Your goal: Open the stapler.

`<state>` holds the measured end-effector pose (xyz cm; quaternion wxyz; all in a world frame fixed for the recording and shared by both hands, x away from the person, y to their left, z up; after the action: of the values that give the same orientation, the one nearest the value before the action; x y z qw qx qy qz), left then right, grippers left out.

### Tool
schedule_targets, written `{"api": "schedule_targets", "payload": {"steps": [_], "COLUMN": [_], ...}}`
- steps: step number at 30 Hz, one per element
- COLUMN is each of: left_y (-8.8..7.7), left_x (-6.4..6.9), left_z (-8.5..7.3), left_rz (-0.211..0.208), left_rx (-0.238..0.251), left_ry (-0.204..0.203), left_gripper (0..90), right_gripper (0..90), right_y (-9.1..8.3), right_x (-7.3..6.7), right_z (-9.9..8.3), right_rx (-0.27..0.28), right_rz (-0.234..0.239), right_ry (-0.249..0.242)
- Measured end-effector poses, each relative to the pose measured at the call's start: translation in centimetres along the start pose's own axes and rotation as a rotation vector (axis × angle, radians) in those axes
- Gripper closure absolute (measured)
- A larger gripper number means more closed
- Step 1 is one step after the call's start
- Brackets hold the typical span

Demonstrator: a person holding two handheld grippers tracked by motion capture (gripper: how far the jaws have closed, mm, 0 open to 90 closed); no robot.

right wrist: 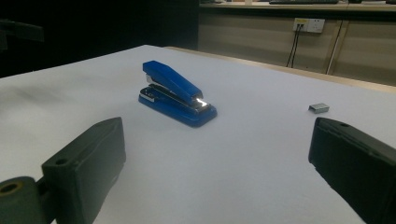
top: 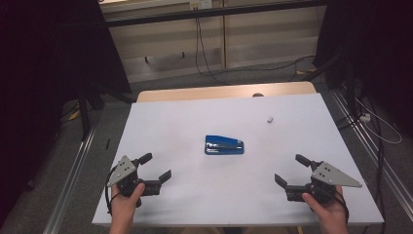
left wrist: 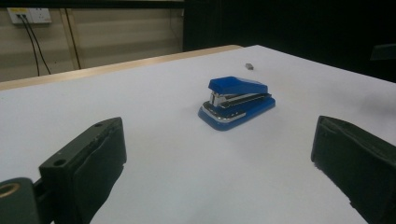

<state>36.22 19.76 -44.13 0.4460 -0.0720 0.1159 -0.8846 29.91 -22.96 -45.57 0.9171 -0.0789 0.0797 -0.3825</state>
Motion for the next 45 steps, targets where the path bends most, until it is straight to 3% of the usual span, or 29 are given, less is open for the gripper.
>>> {"api": "schedule_targets", "payload": {"steps": [8,11,18,23,25,29,37,45], "left_y": [0.3,0.5,1.2,1.6,1.7,2.1,3.2,4.0], "left_x": [0.4,0.4,0.9,1.3,1.5,1.9,2.1,2.4], "left_z": [0.1,0.1,0.3,0.4,0.5,0.6,0.7,1.0], "left_rz": [-0.014,-0.008,-0.026,-0.039,-0.046,-0.057,-0.074,-0.081], "left_rx": [0.0,-0.007,-0.008,-0.014,-0.015,-0.021,-0.03,-0.029], "left_ry": [-0.004,0.012,-0.003,0.004,0.011,0.015,0.019,0.013], "left_gripper": [3.3,3.3,3.3,3.3,3.3,3.3,3.3,3.4], "right_gripper": [3.9,3.9,4.4,5.0,4.7,5.0,5.4,5.2], "right_y": [0.1,0.1,0.4,0.7,0.8,1.1,2.2,3.2], "right_x": [-0.1,-0.1,0.0,0.0,0.4,0.7,0.7,0.9], "right_z": [0.0,-0.1,-0.1,-0.1,-0.1,0.0,0.2,0.8], "right_rx": [-0.005,-0.009,-0.011,-0.024,-0.016,-0.03,-0.056,-0.043], "right_rz": [0.01,0.009,0.009,0.001,-0.018,-0.037,-0.028,-0.019], "right_ry": [0.002,0.003,0.011,0.006,0.026,0.004,-0.019,-0.02]}}
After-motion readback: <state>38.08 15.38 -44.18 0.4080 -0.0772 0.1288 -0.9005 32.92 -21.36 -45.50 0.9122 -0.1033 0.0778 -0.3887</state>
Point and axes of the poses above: each handheld gripper's, and its own axes: y roughly forward along the jaws, z roughly out of its top, x roughly to its right, the point moved 6 cm from there along y, roughly forward along the jaws, and after that the axes turned 12 degrees about z, right-handed, at the moved point
